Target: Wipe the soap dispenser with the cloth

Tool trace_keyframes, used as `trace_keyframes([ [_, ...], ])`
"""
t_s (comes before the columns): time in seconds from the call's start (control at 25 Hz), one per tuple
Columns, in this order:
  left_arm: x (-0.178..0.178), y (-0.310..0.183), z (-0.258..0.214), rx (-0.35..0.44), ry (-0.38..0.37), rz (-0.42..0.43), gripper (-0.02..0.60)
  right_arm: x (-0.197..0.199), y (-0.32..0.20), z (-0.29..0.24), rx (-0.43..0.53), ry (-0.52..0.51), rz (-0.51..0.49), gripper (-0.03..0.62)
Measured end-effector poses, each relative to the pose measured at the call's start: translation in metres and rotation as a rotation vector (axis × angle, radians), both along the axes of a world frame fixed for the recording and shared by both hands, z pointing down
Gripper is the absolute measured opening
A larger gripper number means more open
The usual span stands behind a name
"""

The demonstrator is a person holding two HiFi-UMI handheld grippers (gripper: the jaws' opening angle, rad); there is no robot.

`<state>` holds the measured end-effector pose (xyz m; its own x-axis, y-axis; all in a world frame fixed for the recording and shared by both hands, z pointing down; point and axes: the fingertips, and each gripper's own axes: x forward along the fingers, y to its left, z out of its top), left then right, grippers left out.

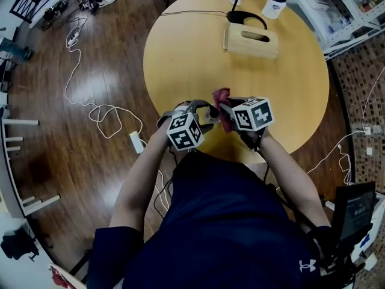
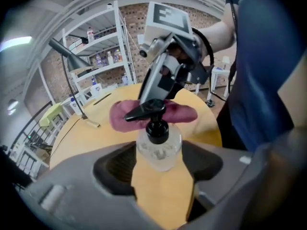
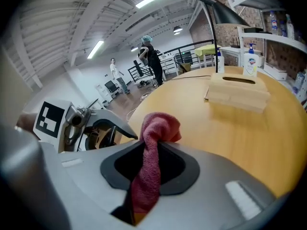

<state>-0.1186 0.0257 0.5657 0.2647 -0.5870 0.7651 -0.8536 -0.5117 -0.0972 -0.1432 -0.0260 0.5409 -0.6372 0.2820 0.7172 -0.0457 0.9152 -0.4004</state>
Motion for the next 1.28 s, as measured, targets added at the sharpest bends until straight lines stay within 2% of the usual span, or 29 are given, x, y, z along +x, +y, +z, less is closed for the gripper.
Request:
trace_keyframes([
  [0.04, -0.001, 0.001, 0.001, -0.013, 0.014, -0.047, 0.303, 0.004, 0.002, 0.000, 0.008, 0.001, -0.005, 0.081],
  [0.12, -0.003, 0.004, 0.000, -0.030, 0.078, -0.204, 0.333, 0.015, 0.009, 0.000, 0.018, 0.008, -0.012, 0.081],
  [0.24, -0.003, 0.006, -0.004, -0.004, 0.181, -0.439, 0.332, 0.031, 0.016, -0.001, 0.013, 0.026, -0.020, 0.080],
  [0.32, -0.001, 0.003, -0.005, 0.024, 0.189, -0.495, 0.331, 0.034, 0.017, 0.001, 0.011, 0.042, -0.034, 0.081],
  [0.36, 0.001, 0.001, -0.005, 0.035, 0.177, -0.486, 0.327, 0.032, 0.015, 0.002, 0.013, 0.046, -0.040, 0.081],
  [0.4, 0.001, -0.001, -0.004, 0.044, 0.165, -0.461, 0.295, 0.026, 0.012, 0.003, 0.017, 0.046, -0.044, 0.081],
  [0.52, 0.002, -0.004, 0.003, 0.049, 0.149, -0.362, 0.290, 0.006, 0.002, 0.010, 0.023, 0.032, -0.062, 0.081],
  [0.6, 0.005, -0.005, 0.010, 0.028, 0.145, -0.296, 0.290, 0.004, 0.001, 0.021, 0.010, 0.031, -0.088, 0.081],
  [0.68, -0.011, -0.009, 0.012, -0.001, 0.114, -0.264, 0.291, -0.007, -0.001, 0.026, -0.002, 0.007, -0.113, 0.081],
  [0.76, -0.009, -0.011, 0.011, -0.025, 0.112, -0.268, 0.311, 0.010, -0.001, 0.025, -0.021, 0.017, -0.093, 0.081],
  [0.88, 0.022, -0.004, 0.007, -0.026, 0.170, -0.342, 0.313, 0.056, 0.012, 0.022, -0.040, 0.071, -0.046, 0.081],
  [0.96, 0.027, 0.000, 0.009, -0.020, 0.185, -0.397, 0.313, 0.061, 0.018, 0.021, -0.037, 0.084, -0.055, 0.081],
  [1.04, 0.025, 0.000, 0.017, -0.010, 0.158, -0.402, 0.298, 0.055, 0.016, 0.026, -0.023, 0.085, -0.079, 0.081],
  [1.12, 0.019, -0.003, 0.025, -0.009, 0.135, -0.352, 0.293, 0.038, 0.008, 0.032, -0.018, 0.070, -0.096, 0.081],
  [1.28, 0.006, -0.008, 0.028, -0.026, 0.104, -0.183, 0.291, 0.005, -0.001, 0.038, -0.031, 0.040, -0.116, 0.081],
])
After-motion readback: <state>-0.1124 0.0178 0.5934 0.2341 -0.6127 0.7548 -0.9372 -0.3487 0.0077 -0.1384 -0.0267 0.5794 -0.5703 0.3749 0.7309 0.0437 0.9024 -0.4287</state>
